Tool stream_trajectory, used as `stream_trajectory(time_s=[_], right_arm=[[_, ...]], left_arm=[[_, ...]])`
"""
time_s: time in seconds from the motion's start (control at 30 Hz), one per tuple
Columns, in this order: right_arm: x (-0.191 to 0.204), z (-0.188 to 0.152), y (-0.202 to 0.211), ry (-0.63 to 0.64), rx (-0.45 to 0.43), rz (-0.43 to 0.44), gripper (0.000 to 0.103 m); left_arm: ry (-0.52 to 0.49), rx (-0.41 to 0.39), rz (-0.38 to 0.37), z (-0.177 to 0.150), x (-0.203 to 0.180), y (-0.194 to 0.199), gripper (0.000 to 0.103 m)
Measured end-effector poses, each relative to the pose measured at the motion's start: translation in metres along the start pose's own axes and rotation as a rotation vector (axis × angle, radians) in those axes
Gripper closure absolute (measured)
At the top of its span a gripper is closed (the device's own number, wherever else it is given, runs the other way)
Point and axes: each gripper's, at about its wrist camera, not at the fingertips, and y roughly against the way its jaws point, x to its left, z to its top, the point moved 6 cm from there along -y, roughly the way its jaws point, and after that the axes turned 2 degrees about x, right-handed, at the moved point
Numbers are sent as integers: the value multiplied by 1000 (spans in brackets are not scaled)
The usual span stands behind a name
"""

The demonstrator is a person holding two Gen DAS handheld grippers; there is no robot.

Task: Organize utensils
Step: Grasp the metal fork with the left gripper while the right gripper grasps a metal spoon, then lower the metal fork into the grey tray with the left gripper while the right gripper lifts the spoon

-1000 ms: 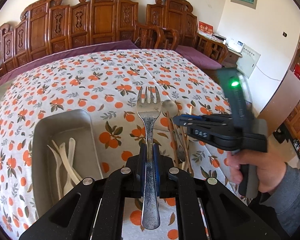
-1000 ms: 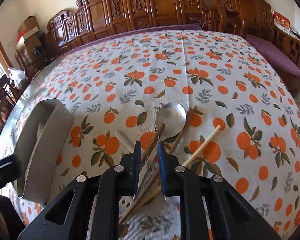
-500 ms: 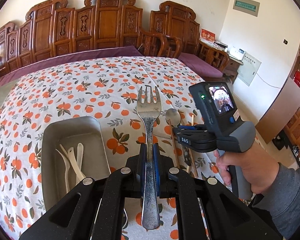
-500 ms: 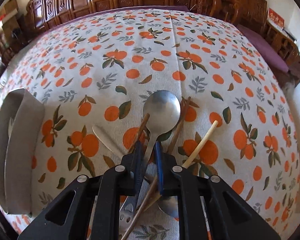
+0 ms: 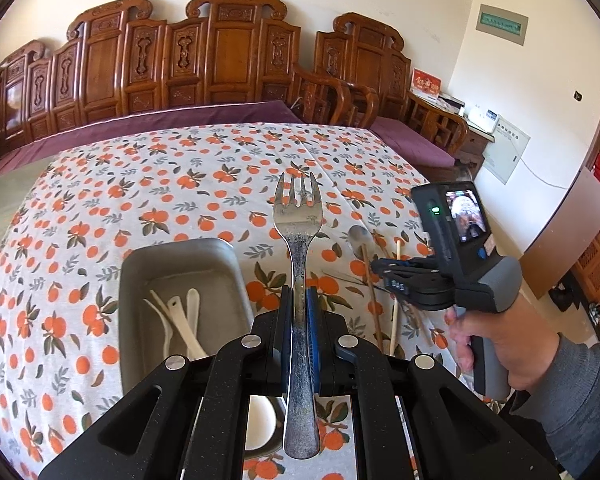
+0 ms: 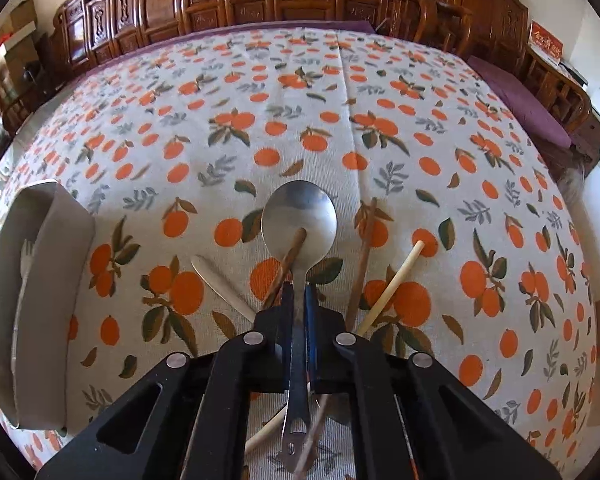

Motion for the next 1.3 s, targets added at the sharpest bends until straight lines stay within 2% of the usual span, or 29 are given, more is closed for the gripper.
stream_trajectory(time_s=[0.27, 0.5, 0.73, 0.9, 1.1, 1.3], right_arm=[[1, 18, 43, 20, -104, 7, 96], [3, 51, 75, 77, -188, -51, 96], [15, 61, 98, 110, -227, -3, 96], [43, 50, 103, 151, -230, 55, 96], [79, 32, 107, 203, -227, 117, 96], [95, 22, 111, 230, -222, 147, 96]], left_arm=[[10, -25, 12, 3, 7, 15, 97], [23, -22, 24, 1, 15, 16, 97], [29, -8, 41, -1, 30, 15, 97], [46, 43, 64, -12, 48, 3, 97], [73, 143, 99, -32, 68, -30, 97], [81, 208, 114, -44, 74, -54, 97]])
